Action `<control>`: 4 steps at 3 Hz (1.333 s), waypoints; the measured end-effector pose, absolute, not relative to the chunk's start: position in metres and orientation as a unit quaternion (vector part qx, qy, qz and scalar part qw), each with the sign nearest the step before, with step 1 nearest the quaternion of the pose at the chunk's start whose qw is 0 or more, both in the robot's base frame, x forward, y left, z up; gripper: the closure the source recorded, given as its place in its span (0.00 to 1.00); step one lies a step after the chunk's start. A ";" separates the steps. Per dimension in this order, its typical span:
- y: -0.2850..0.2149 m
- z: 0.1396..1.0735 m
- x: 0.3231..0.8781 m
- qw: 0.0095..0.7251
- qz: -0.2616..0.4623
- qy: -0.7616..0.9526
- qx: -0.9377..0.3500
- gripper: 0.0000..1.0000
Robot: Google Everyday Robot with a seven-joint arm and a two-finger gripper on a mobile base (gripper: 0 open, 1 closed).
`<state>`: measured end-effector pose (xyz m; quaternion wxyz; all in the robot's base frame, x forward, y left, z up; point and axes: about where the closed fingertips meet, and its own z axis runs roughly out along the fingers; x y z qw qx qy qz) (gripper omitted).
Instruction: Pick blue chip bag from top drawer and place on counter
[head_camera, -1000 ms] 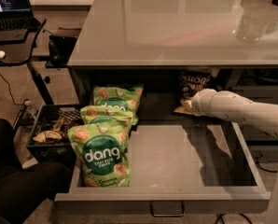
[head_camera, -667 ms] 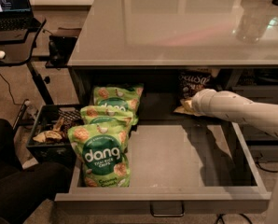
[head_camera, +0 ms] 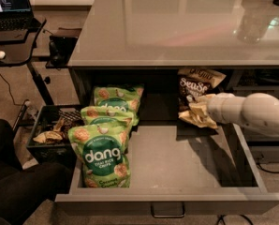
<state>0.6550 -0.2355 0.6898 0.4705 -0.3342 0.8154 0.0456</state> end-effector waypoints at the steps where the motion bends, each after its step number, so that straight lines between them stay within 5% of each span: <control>1: -0.232 0.723 0.609 0.491 0.088 0.796 -0.342 1.00; 2: -0.270 0.750 0.542 0.487 0.104 0.790 -0.358 1.00; 4: -0.252 0.753 0.521 0.487 0.120 0.772 -0.390 1.00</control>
Offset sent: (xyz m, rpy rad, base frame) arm -0.1739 -0.0774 0.1051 0.0833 -0.0412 0.1448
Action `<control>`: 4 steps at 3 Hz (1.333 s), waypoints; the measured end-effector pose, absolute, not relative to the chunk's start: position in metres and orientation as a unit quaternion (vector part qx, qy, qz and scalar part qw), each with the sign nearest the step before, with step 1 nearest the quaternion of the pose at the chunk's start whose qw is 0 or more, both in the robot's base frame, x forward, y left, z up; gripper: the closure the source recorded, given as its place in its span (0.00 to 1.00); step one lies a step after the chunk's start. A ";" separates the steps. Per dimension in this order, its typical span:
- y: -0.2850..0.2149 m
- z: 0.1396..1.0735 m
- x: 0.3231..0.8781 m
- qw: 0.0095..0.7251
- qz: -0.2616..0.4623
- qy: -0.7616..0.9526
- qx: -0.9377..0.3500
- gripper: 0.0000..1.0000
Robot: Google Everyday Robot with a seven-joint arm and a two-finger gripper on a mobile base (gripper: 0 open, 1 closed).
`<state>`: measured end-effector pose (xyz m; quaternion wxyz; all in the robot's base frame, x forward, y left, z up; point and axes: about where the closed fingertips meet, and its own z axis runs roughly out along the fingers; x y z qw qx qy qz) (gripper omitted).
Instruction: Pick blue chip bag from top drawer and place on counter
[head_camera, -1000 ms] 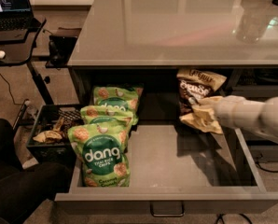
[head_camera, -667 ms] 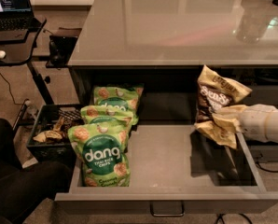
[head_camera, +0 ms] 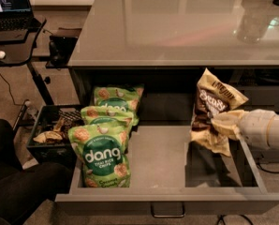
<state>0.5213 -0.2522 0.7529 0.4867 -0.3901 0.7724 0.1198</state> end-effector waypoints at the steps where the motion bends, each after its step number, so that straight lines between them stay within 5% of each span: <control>1: -0.226 0.772 0.477 0.489 0.129 0.737 -0.448 1.00; 4: -0.200 0.840 0.415 0.509 0.096 0.642 -0.566 1.00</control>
Offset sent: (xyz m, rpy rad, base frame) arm -0.1426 0.0577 0.0991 -0.1892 -0.2275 0.3858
